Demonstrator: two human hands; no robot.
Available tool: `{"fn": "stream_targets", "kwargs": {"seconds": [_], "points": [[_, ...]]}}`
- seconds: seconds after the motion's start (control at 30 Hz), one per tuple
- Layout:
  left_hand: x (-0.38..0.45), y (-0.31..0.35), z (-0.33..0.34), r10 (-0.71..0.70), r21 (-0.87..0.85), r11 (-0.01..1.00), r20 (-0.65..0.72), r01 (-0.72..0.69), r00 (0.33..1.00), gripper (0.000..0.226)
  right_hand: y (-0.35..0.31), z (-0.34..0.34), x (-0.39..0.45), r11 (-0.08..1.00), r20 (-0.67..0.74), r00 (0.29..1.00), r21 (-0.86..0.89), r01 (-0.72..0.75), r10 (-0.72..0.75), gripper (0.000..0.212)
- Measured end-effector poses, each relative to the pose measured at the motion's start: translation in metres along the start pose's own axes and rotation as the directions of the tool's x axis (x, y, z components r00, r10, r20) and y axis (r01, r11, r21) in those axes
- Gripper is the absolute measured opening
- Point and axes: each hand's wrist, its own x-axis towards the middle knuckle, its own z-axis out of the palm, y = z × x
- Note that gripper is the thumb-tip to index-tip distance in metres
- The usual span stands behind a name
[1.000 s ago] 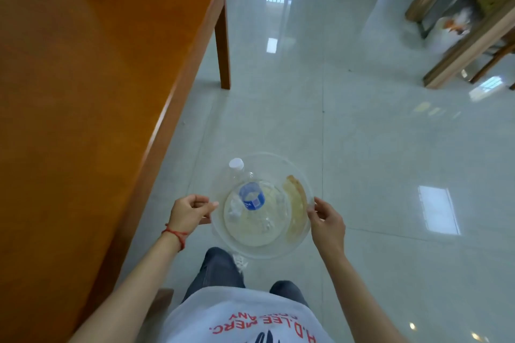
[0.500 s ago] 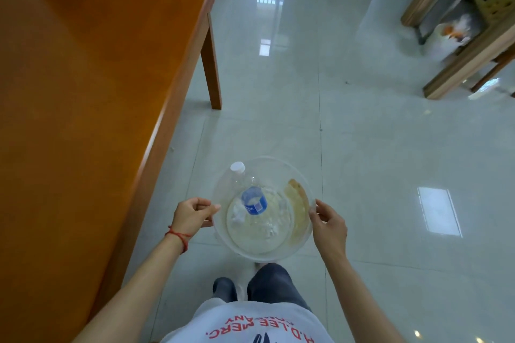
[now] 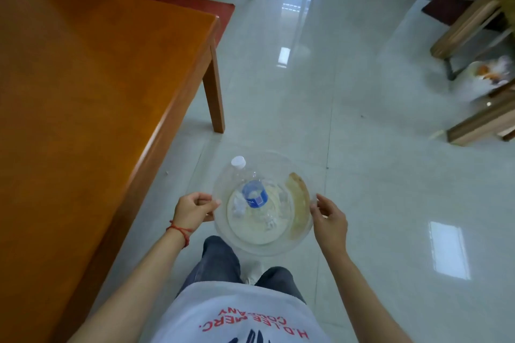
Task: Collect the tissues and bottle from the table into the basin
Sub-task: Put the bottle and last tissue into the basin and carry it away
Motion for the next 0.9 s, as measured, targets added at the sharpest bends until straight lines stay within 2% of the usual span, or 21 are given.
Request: {"fn": "stream_targets", "kwargs": {"seconds": [0.6,0.9], "points": [[0.251,0.129,0.03,-0.108,0.073,0.992,0.017,0.106,0.994,0.035,-0.091,0.115,0.243,0.995,-0.01,0.995,-0.015,-0.103,0.103,0.031],[0.338,0.133,0.048,-0.175,0.105,0.978,-0.042,0.178,0.984,0.031,-0.09,0.165,0.335,0.985,0.057,0.984,-0.016,-0.171,0.172,0.019]]}}
